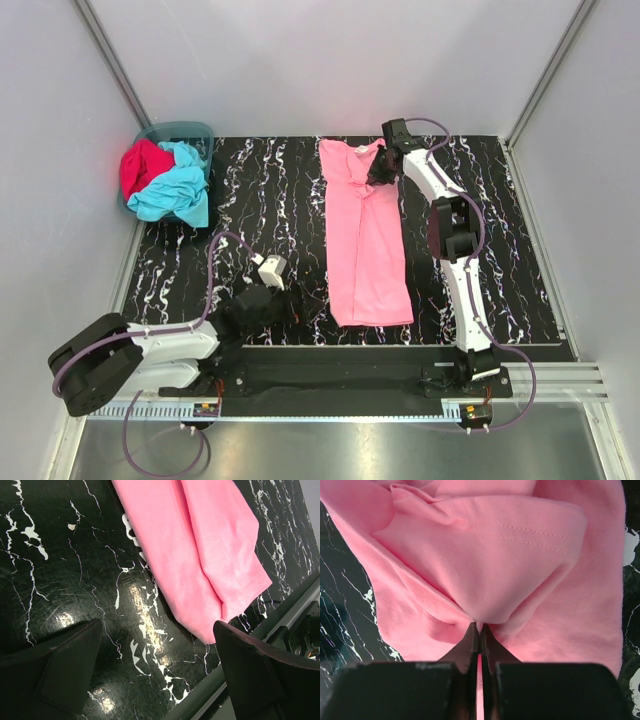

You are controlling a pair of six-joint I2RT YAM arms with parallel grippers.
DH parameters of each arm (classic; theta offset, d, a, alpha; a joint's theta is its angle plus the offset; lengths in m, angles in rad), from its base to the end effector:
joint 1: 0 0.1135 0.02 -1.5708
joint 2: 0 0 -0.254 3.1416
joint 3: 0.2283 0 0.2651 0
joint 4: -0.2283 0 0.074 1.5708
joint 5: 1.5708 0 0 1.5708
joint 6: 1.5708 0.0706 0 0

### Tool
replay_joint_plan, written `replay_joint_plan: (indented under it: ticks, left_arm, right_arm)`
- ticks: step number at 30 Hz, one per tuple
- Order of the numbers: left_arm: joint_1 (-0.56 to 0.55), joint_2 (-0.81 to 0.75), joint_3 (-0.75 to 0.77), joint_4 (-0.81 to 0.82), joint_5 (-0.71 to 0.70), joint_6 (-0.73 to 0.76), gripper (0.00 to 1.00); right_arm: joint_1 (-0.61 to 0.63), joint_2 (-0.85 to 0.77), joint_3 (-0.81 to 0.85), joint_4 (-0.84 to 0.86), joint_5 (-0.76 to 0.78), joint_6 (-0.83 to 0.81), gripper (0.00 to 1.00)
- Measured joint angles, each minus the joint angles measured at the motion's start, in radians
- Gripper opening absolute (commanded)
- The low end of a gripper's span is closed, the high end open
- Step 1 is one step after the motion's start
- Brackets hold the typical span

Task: Fold and stack the t-shirts
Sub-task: Fold the tshirt

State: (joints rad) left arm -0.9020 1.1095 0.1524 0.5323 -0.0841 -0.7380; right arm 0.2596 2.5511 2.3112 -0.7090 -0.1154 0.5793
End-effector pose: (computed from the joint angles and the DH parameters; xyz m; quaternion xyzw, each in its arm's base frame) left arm 0.1511 -0.1817 0.1049 0.0461 0.8386 -0.3719 0.3954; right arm 0.5585 0.1567 0.1347 0.1339 0.9411 0.1745 0.2566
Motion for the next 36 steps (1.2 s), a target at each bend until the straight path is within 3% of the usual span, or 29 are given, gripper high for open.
replay_joint_plan:
  ticks: [25,26,29,31,36]
  left_arm:
    - [-0.031,0.039,0.000,0.022,0.000,-0.001,0.99]
    - [-0.032,0.039,0.000,0.022,0.000,-0.001,0.99]
    - [-0.037,0.039,0.000,0.023,-0.001,-0.002,0.99]
    - [-0.038,0.031,0.000,0.021,-0.003,-0.002,0.99]
    - [-0.039,0.008,0.000,0.019,-0.011,-0.002,0.99]
  right_arm:
    - [0.121,-0.033,0.067,0.005,-0.003,-0.013,0.01]
    - [0.130,-0.033,0.069,0.005,-0.005,-0.014,0.05]
    - [0.152,-0.032,0.069,0.003,-0.006,-0.015,0.33]
    - [0.161,-0.032,0.065,0.002,0.001,-0.023,0.41]
    - [0.159,-0.032,0.054,0.000,0.051,-0.038,0.45]
